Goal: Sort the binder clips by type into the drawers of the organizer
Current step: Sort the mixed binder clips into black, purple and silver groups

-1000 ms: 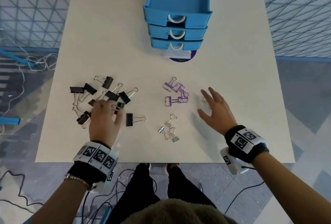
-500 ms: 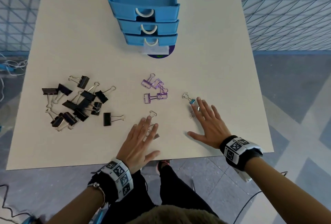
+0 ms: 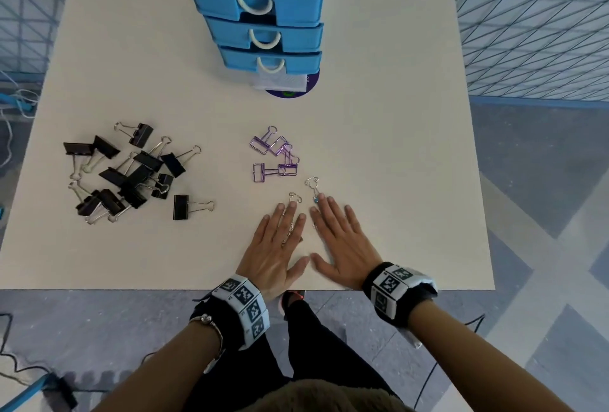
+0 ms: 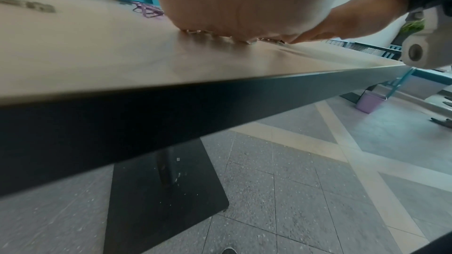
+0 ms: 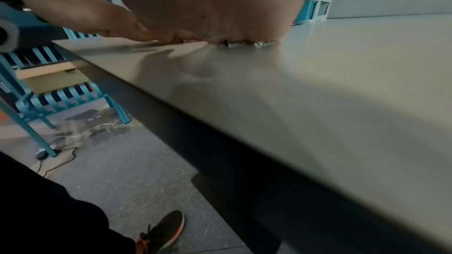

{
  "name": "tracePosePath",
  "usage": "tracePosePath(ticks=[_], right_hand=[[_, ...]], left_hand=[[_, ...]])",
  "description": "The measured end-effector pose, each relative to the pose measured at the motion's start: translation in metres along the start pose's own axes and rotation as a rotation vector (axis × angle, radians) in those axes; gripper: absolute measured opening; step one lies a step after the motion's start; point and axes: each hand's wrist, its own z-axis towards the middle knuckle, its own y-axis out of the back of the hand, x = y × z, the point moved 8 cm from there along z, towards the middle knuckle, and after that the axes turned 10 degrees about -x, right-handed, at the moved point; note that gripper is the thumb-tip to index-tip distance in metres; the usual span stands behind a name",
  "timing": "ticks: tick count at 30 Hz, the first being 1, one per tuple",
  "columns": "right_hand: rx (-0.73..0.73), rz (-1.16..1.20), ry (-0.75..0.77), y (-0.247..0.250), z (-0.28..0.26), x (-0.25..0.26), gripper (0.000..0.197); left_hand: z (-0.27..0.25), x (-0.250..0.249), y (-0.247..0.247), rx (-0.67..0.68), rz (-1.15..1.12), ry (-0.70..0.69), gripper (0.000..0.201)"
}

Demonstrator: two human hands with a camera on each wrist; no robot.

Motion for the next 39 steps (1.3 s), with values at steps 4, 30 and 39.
tracePosePath(ticks=[4,30,39], right_hand=[[0.018,0.001,-0.025,-0.004,-0.006,0.001,0.075],[-0.076,-0.071,-0.096,0.022,-0.017,-0.031,0.073],[0.027,-0.124,0.015,0.01,0.017,0.012,0.073]], left_hand=[[0.01,-0.013,0.001,-0.004,-0.003,-0.02,0.069],[0.048,-0.044,0.039,-0.027,-0.215,-0.06,0.069],[0.072,0.058,0.063,-0.157,0.014,0.051,0.065]])
